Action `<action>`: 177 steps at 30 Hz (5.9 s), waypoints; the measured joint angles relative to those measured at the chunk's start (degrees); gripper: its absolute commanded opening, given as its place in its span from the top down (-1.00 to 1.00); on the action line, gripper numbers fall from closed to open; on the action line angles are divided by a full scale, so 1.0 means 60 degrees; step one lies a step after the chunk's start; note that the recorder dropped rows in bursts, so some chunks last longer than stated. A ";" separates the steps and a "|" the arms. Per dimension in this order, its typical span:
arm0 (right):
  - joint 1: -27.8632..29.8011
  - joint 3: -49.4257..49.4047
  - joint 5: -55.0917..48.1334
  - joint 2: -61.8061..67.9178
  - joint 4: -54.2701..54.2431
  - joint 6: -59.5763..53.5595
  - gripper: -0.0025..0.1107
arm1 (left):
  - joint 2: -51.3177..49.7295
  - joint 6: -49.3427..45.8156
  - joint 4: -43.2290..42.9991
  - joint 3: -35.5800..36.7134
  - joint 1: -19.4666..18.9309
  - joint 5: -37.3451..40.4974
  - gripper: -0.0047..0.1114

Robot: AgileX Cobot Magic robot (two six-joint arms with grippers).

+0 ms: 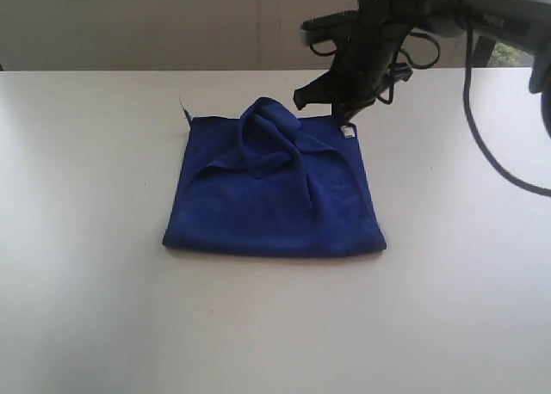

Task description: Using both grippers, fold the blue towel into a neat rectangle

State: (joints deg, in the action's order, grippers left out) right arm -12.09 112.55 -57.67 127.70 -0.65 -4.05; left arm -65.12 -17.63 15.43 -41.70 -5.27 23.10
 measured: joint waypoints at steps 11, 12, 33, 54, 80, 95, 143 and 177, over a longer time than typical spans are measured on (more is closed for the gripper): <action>0.0390 0.0000 -0.0295 -0.0170 0.0020 -0.0179 0.96 | 0.0000 0.0000 0.0000 0.0000 0.0000 -0.2305 0.92; 0.0390 0.0000 -0.0295 -0.0170 0.0020 -0.0179 0.96 | 0.0000 0.0000 0.0000 0.0000 0.0000 -0.2462 0.92; 0.0390 0.0000 -0.0258 -0.0099 0.0003 -0.0197 0.96 | -0.1025 0.0172 0.0361 0.0000 0.0000 -0.1739 0.92; 0.0390 0.0000 -0.0275 -0.0023 0.0003 -0.0197 0.96 | -0.1726 0.0244 0.0506 -0.1639 0.0000 0.1509 0.92; 0.0390 0.0000 -0.0234 -0.0023 -0.0407 -0.0197 0.96 | -0.4469 -0.0069 0.1464 -0.3253 0.2852 0.0553 0.92; 0.0401 0.0000 0.0718 0.0150 -0.2335 -0.1508 0.96 | -0.8101 -0.0069 0.2933 -0.6549 0.4285 0.0472 0.92; 0.0528 0.0000 0.3781 0.0712 -0.3961 -0.2423 0.96 | -0.8768 -0.0110 0.3443 -0.6796 0.4448 0.0723 0.92; 0.0528 0.0000 0.1941 0.0319 -0.1906 -0.2488 0.96 | -1.0091 -0.1420 0.6771 -0.7716 0.4977 -0.1015 0.19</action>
State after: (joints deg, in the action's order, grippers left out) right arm -8.93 112.55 -46.02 129.62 -12.09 -18.98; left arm -125.66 -26.16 56.05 -88.00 24.59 17.01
